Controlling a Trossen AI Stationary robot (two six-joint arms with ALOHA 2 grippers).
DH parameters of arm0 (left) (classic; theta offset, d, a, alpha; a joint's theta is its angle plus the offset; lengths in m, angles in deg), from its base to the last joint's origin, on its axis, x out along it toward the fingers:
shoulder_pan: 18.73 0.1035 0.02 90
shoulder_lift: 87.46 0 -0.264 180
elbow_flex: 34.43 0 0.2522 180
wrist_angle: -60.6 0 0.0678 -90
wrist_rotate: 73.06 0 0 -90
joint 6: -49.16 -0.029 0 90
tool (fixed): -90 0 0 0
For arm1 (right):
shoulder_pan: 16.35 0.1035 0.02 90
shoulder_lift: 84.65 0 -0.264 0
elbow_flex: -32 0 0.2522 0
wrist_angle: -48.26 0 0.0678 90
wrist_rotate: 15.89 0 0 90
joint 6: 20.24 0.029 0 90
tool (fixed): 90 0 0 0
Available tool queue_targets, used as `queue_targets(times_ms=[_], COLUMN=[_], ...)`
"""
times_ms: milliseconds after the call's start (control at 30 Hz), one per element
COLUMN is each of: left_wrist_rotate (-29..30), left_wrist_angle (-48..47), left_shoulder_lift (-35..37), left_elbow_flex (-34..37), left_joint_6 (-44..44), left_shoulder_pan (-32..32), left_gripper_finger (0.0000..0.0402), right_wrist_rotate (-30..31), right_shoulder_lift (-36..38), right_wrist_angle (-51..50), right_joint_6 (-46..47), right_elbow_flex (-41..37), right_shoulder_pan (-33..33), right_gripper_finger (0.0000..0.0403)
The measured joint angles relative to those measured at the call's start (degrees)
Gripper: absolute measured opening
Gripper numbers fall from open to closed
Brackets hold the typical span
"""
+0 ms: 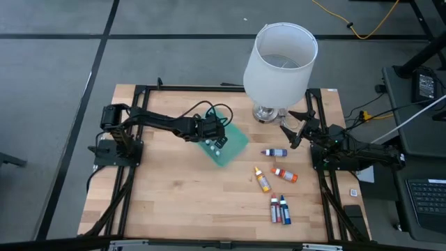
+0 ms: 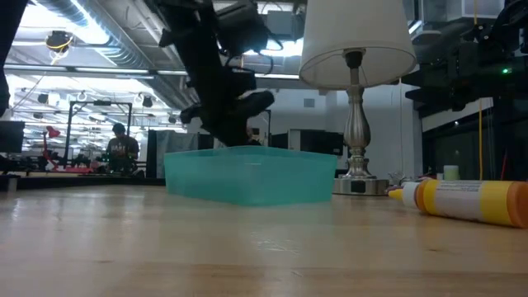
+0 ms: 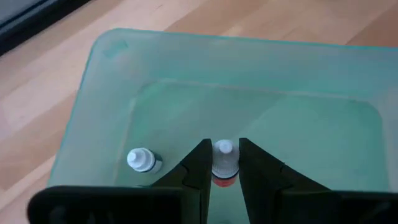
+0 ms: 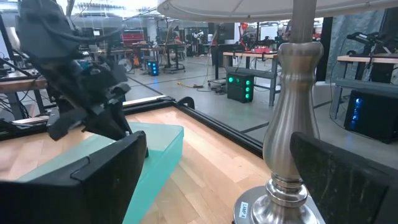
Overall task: Pick & Place food coloring
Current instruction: Put the small red food coloring bottle into the green bin, then put the large purple food coloring bottle into the green bin
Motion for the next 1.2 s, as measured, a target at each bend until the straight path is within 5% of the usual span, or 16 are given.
queue_targets(times_ms=[667,1200], left_wrist_rotate=[-2.0,-6.2], left_wrist_angle=[5.1,2.6], left_shoulder_lift=[-3.0,1.5], left_elbow_flex=[5.5,5.4], left_joint_6=[0.2,-1.3], left_shoulder_pan=[1.5,1.4], left_gripper_finger=[0.0071,0.0186], right_wrist_rotate=[0.0,0.0], right_shoulder_lift=[0.0,0.0], right_wrist_angle=[0.0,0.0], right_joint_6=[0.0,0.0], right_elbow_flex=[0.0,0.0], right_shoulder_pan=[0.0,0.0], right_gripper_finger=[0.0397,0.0397])
